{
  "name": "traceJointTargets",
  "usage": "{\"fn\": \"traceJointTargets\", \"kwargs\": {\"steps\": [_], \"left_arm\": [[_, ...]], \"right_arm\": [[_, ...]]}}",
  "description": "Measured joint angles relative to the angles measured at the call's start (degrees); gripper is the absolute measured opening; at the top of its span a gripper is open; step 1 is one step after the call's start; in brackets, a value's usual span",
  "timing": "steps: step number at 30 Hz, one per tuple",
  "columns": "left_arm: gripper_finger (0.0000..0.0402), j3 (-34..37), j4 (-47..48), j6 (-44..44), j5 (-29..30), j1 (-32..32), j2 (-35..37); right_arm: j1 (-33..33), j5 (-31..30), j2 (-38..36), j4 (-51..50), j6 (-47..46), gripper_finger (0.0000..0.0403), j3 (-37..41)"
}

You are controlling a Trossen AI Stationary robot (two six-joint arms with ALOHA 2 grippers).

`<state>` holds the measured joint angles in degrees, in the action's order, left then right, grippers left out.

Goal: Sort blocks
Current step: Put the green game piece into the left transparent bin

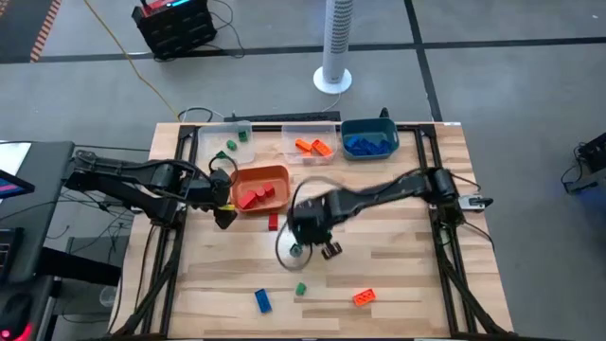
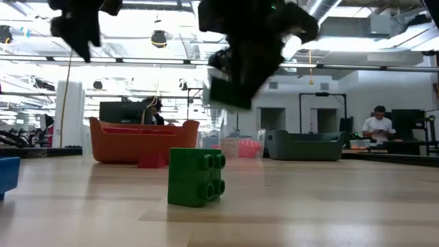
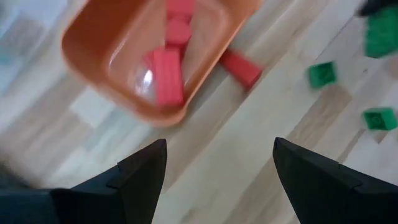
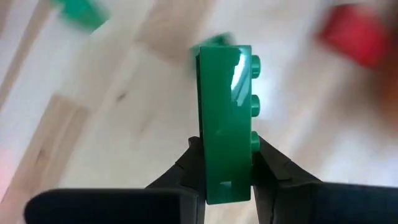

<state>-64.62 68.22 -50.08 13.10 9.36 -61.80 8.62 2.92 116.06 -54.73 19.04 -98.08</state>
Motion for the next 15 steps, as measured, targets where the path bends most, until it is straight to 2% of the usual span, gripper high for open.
{"fn": "traceJointTargets", "kwargs": {"steps": [4,10,15], "left_arm": [[0.0286,0.0,-8.6,6.8,2.2,0.0,0.0],[0.0286,0.0,-27.0,22.3,2.9,0.0,0.0],[0.0286,0.0,-36.1,33.1,3.2,0.0,-0.1]], "right_arm": [[-3.8,0.0,-4.0,3.0,-6.1,0.0091,0.0],[-7.6,-0.1,-8.5,10.8,-17.8,0.0091,0.0],[-8.1,-4.6,-12.1,15.9,-23.9,0.0091,-0.1]]}}
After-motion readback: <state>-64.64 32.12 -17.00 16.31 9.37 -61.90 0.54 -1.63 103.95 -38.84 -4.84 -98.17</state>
